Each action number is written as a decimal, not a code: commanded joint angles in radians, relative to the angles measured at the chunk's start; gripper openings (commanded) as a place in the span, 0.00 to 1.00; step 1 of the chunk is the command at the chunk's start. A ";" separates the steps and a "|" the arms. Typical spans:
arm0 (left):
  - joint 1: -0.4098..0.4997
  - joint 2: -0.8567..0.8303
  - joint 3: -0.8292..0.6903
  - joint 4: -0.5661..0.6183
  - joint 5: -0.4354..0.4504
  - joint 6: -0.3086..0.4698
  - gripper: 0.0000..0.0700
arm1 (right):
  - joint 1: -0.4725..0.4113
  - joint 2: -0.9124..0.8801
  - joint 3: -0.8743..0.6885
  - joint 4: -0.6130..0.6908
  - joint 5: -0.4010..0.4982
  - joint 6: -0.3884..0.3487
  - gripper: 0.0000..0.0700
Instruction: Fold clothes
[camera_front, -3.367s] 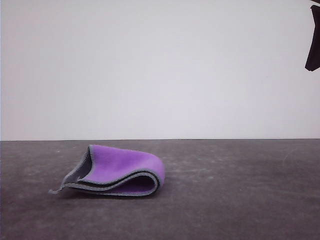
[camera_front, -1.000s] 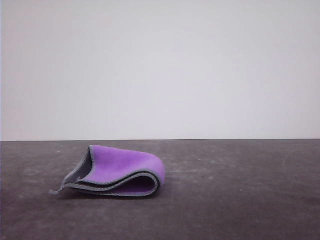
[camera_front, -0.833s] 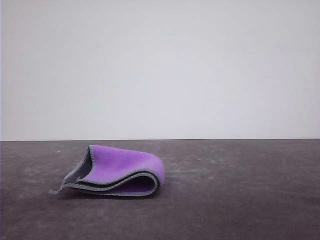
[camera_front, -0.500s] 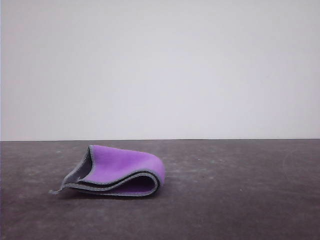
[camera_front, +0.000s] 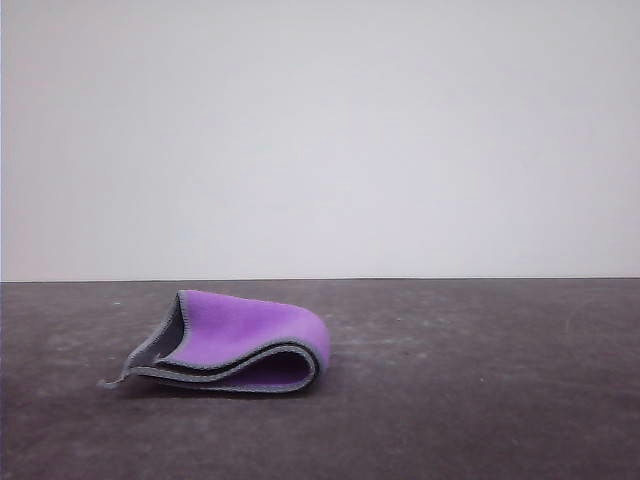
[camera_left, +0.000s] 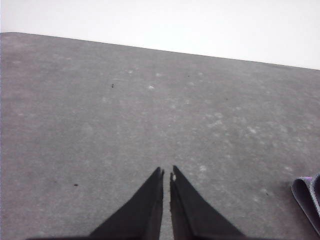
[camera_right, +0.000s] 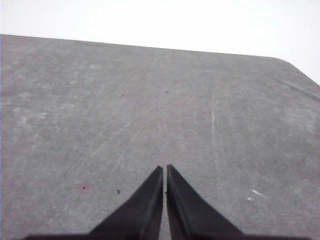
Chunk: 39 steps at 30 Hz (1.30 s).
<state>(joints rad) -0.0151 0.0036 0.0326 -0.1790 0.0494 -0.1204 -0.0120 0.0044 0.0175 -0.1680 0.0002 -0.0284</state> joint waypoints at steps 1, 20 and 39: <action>0.003 0.000 -0.020 -0.007 -0.005 0.002 0.03 | 0.002 -0.001 -0.005 0.011 0.000 0.014 0.01; 0.003 0.000 -0.020 -0.007 -0.005 0.002 0.03 | 0.002 -0.001 -0.005 0.011 0.000 0.014 0.01; 0.003 0.000 -0.020 -0.007 -0.005 0.002 0.03 | 0.002 -0.001 -0.005 0.011 0.000 0.014 0.01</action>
<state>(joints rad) -0.0151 0.0036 0.0326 -0.1787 0.0494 -0.1204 -0.0120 0.0044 0.0170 -0.1678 0.0002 -0.0280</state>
